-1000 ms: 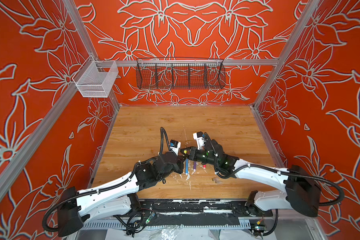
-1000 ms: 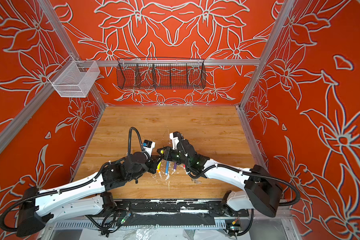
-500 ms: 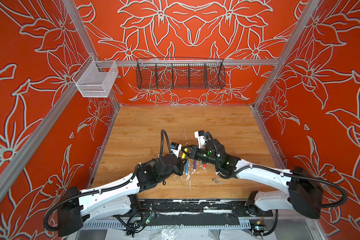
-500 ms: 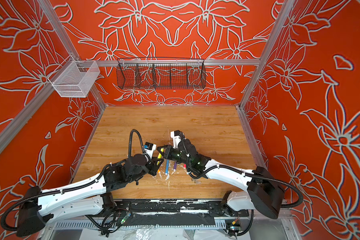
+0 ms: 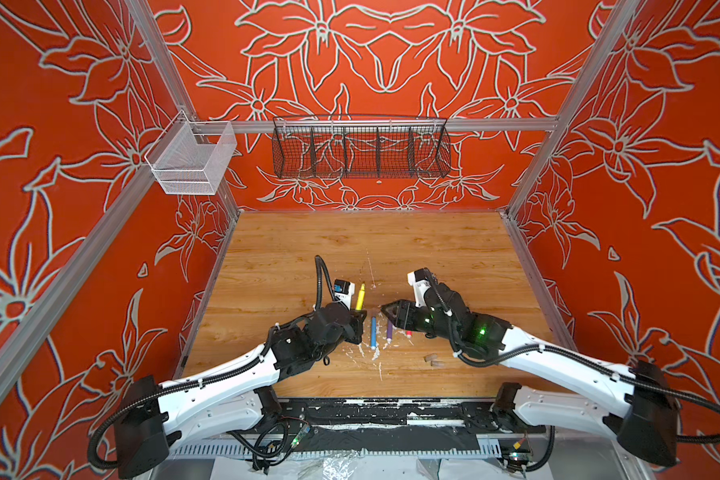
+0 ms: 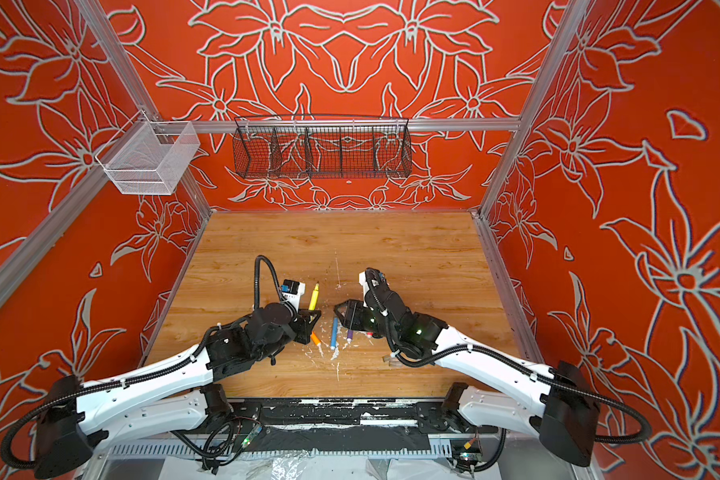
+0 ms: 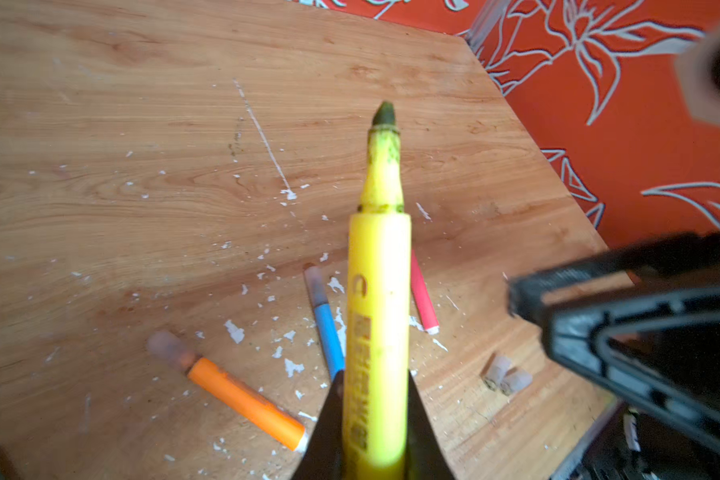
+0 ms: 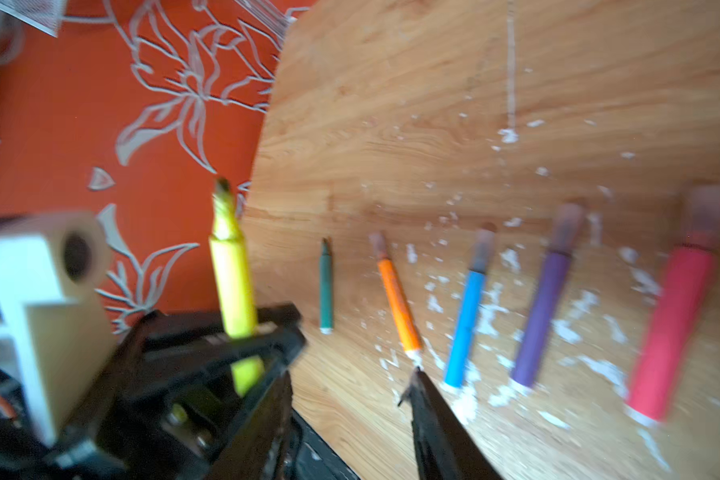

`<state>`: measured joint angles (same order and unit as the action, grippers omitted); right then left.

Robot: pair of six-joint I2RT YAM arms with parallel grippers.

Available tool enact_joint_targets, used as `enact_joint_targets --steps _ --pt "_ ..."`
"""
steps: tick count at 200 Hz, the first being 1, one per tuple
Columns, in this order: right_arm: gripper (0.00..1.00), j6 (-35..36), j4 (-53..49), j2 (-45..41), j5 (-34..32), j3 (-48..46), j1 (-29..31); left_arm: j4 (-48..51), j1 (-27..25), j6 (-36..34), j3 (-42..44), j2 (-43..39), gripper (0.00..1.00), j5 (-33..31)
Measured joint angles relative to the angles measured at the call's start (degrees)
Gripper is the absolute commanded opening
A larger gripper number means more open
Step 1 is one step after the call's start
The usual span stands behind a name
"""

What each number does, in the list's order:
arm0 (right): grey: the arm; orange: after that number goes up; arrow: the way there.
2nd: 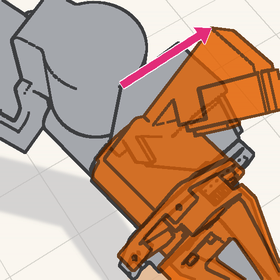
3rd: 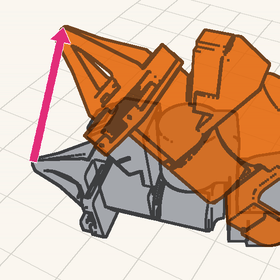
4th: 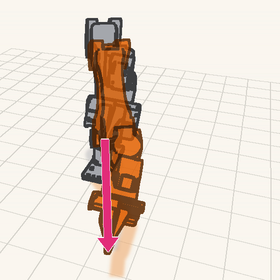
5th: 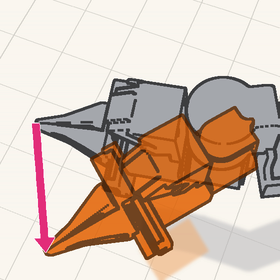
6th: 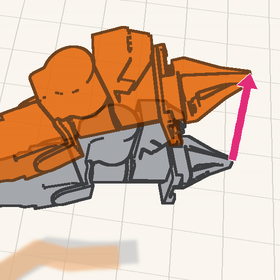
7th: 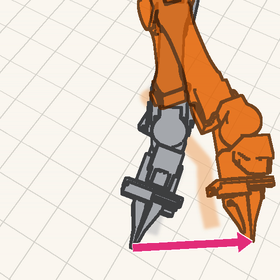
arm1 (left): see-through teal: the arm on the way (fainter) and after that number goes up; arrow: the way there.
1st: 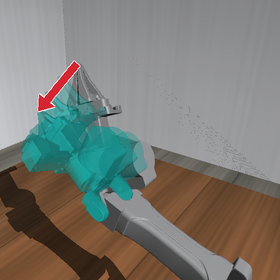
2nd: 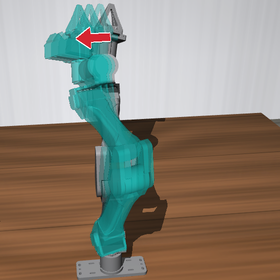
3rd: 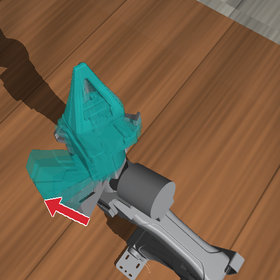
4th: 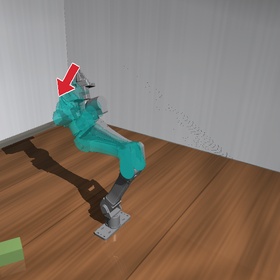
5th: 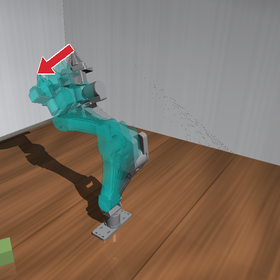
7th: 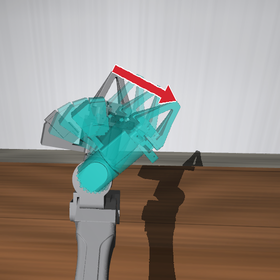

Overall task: Insert the pens into the pen caps
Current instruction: 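Lift the yellow marker upright with the left gripper while the right moves toward the caps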

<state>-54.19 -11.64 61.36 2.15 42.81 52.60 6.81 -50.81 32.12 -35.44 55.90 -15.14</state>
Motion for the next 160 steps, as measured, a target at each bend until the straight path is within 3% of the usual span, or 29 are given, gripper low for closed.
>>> enact_joint_targets --steps 35,71,160 --pt "0.46 0.04 -18.1 -0.81 -2.32 -1.25 1.44 0.57 0.72 -0.17 0.0 3.61 0.0 -0.17" --pt "0.47 -1.84 -26.67 -5.4 -2.25 -6.78 2.97 0.83 0.72 -0.81 0.0 5.55 0.0 -0.13" --pt "0.54 -3.23 -28.44 -1.14 -3.52 -9.99 2.95 0.0 0.72 -1.86 0.0 6.51 0.0 -0.07"
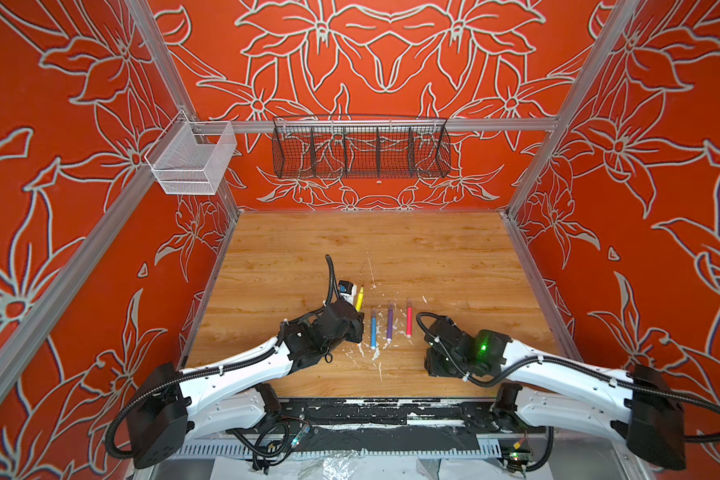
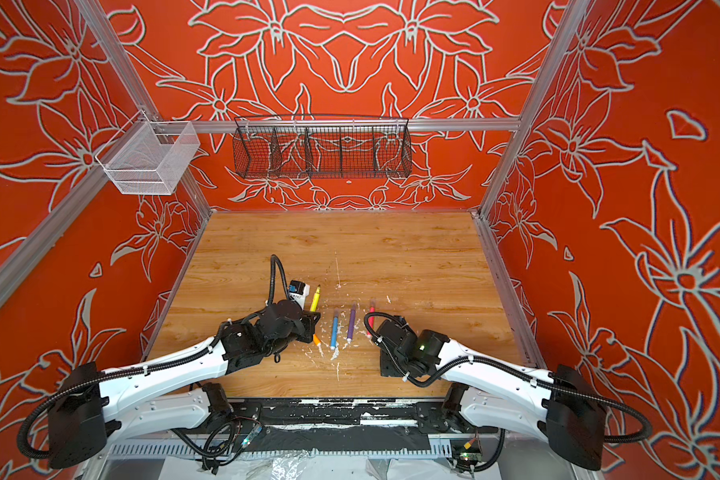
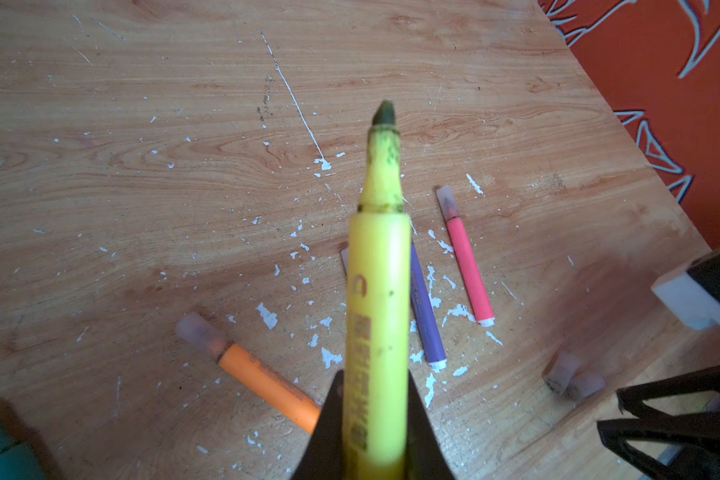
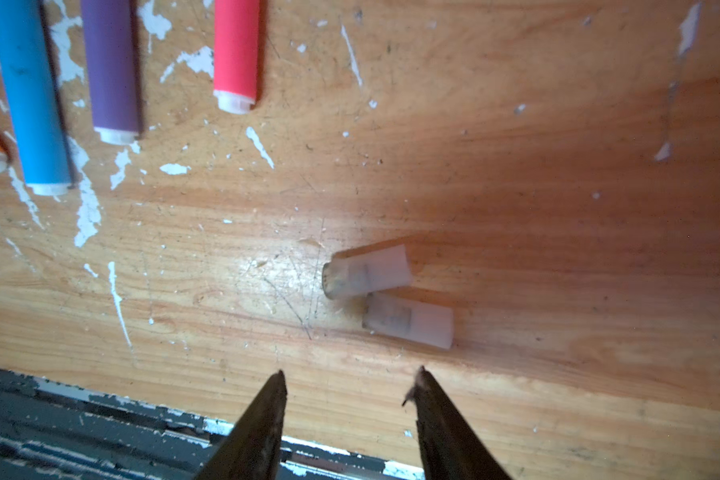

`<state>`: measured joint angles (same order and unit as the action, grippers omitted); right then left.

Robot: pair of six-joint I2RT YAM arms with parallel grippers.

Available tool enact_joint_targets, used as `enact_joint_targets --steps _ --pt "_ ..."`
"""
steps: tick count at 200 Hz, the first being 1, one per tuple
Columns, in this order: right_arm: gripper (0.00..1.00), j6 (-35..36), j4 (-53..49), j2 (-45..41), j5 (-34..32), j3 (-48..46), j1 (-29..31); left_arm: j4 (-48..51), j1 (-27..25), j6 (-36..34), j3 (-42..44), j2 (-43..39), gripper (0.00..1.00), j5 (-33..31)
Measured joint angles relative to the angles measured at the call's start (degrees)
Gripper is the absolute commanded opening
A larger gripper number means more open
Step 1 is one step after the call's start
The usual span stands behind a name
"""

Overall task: Insert the pens into the pen caps
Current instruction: 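Lift the yellow marker upright with the left gripper while the right moves toward the caps, then grasp a translucent cap with the right gripper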

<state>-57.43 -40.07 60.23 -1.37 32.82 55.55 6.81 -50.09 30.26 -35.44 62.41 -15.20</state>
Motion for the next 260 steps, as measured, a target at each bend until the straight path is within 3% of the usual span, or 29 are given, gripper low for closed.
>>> enact_joint_targets --steps 28,149,181,260 --pt "0.58 0.44 1.62 2.36 -1.38 0.0 -0.42 -0.07 0.0 -0.22 0.0 0.11 0.0 0.04" --pt "0.57 3.26 7.72 11.96 -4.31 1.42 -1.86 0.11 0.0 -0.46 0.0 -0.22 0.0 0.02" --pt "0.47 3.69 8.68 13.0 -4.5 2.19 -1.86 0.33 0.0 -0.46 0.0 -0.55 0.0 -0.09" --pt "0.35 4.33 9.35 17.22 -5.22 4.22 -1.86 0.83 0.0 -0.44 0.0 -1.88 0.0 -0.17"
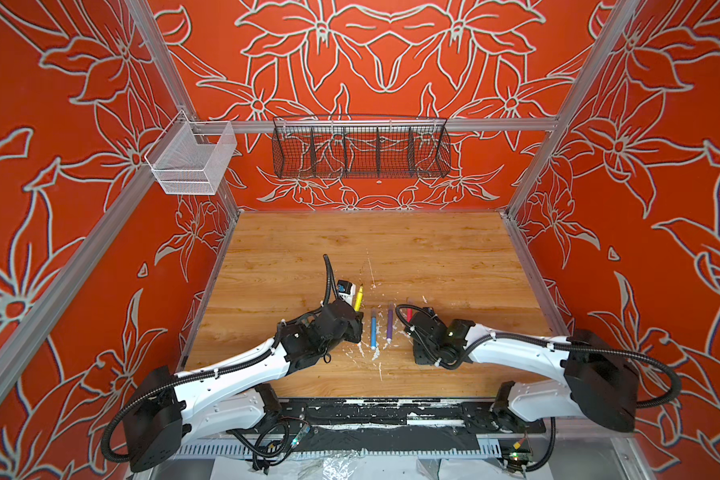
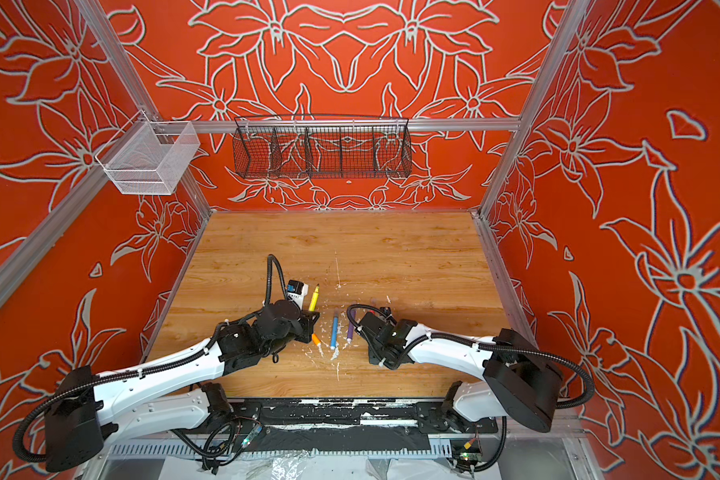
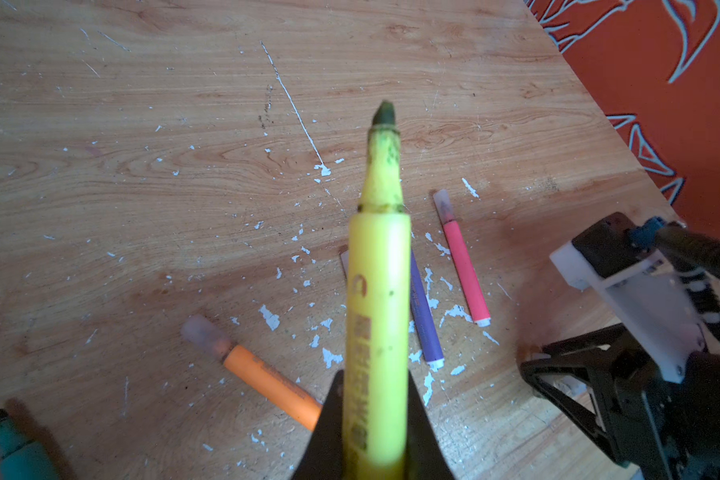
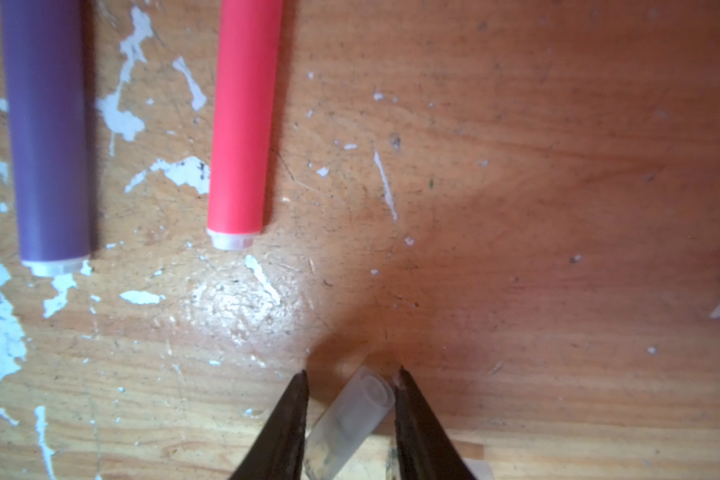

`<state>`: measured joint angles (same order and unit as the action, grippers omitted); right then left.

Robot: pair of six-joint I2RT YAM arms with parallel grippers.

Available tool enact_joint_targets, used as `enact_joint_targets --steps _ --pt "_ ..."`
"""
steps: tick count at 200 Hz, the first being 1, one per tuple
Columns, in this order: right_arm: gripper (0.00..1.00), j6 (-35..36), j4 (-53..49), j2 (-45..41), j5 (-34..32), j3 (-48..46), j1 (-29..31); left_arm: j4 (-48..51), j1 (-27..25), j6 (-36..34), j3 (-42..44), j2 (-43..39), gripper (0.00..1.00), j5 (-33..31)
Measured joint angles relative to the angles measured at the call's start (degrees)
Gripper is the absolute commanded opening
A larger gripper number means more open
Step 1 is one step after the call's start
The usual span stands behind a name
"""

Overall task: Insert the pens into the pen caps
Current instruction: 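Grasp a translucent cap with the right gripper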

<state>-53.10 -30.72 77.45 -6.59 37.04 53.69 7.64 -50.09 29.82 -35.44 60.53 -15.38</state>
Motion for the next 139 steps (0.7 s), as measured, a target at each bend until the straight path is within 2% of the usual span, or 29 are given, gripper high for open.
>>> enact_joint_targets --steps 93,139 --pt "0.38 -0.07 -1.01 -0.61 0.09 -0.24 0.33 0.0 0.0 0.02 0.0 -0.02 0.0 0.02" --pt "0.26 -0.35 -0.79 -1.46 0.39 -1.16 0.42 0.0 0.0 0.0 0.0 0.11 0.0 0.02"
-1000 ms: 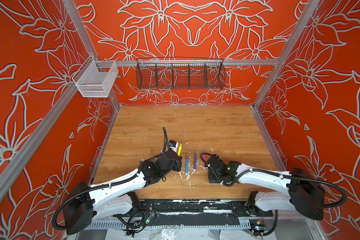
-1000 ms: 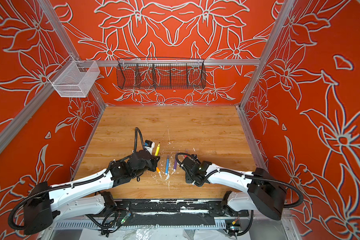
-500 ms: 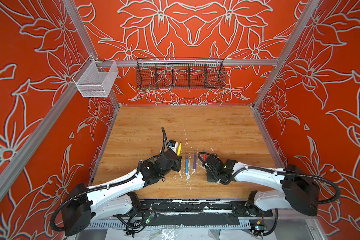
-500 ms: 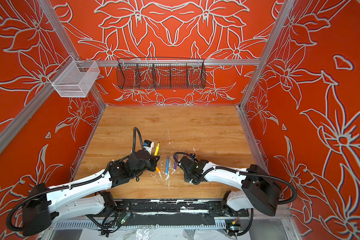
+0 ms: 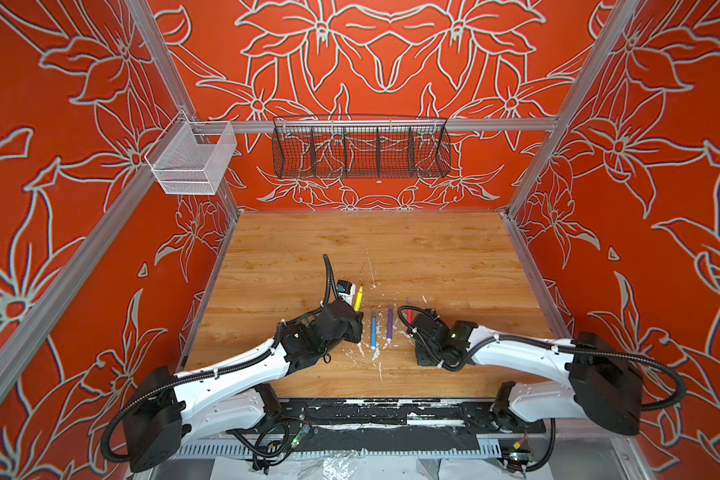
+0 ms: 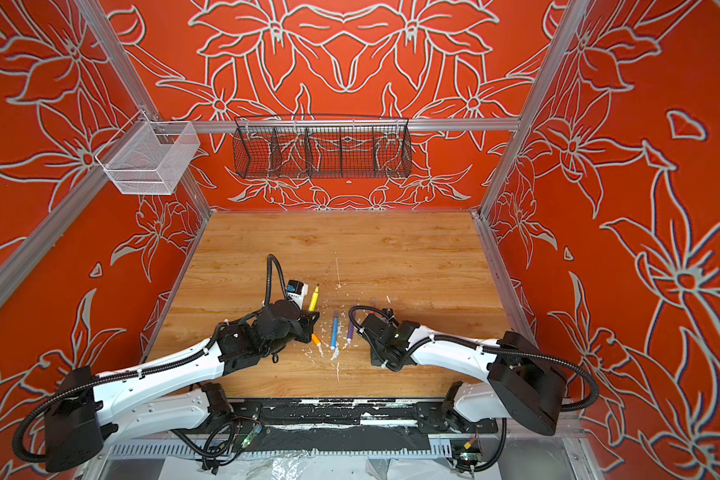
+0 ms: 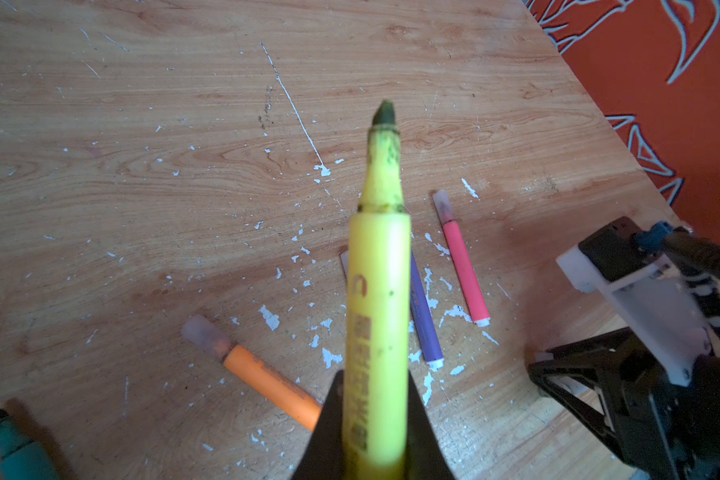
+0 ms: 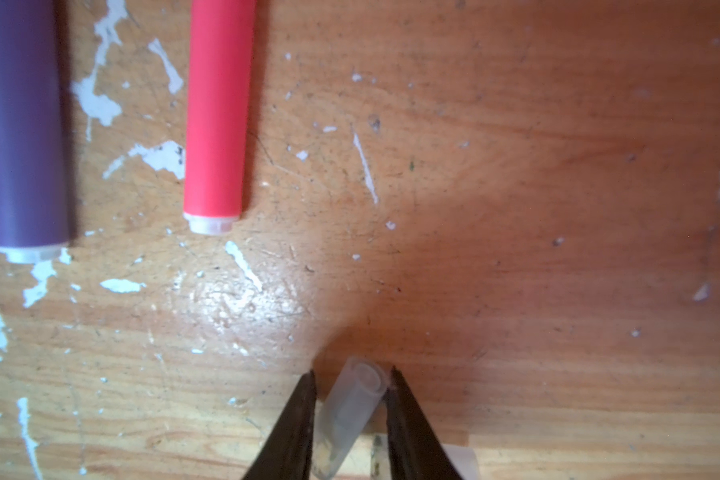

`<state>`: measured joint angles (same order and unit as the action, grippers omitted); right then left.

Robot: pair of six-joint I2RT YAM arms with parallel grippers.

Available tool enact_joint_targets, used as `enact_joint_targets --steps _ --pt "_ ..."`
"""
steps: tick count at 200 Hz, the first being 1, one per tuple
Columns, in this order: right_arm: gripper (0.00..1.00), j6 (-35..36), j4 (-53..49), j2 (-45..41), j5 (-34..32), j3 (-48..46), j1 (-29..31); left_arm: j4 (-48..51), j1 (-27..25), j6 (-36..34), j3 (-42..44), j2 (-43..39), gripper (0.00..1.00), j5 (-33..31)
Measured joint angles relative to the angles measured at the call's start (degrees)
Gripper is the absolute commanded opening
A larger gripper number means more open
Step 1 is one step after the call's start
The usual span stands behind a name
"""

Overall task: Insert the pens into the pen caps
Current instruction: 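Grasp a translucent cap with the right gripper, then carry the cap with the right gripper above the yellow marker tip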

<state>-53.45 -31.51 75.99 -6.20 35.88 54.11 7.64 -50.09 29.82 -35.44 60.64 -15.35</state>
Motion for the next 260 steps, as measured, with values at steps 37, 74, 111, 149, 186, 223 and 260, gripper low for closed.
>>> enact_joint_targets --steps 37,74,111,149,186,223,260 --pt "0.19 -0.04 1.6 0.61 -0.02 0.0 0.0 -0.02 0.0 -0.02 0.0 0.17 0.0 0.26" --pt "0.1 -1.29 5.4 0.66 0.09 -0.55 0.0 -1.66 -0.9 -0.9 1.01 -0.52 0.0 1.77" --pt "0.01 -2.32 4.98 -5.46 -0.61 -1.11 -0.04 -4.44 -3.91 -1.73 4.63 -3.45 0.0 3.45" --pt "0.0 -1.68 7.87 -21.38 -4.02 2.78 -0.04 -7.76 -6.78 -1.7 6.78 -6.71 0.0 4.39" --pt "0.0 -0.33 23.08 -28.92 -4.55 2.62 -0.02 -11.45 -9.68 -0.72 8.46 -8.98 0.0 4.85" --pt "0.0 0.31 37.18 -25.4 -3.41 1.55 0.02 -14.38 -11.78 0.68 8.9 -9.42 0.0 5.03" --pt "0.0 0.24 45.42 -20.0 -1.57 1.29 0.39 -16.06 -12.39 1.33 8.9 -9.4 0.0 5.09"
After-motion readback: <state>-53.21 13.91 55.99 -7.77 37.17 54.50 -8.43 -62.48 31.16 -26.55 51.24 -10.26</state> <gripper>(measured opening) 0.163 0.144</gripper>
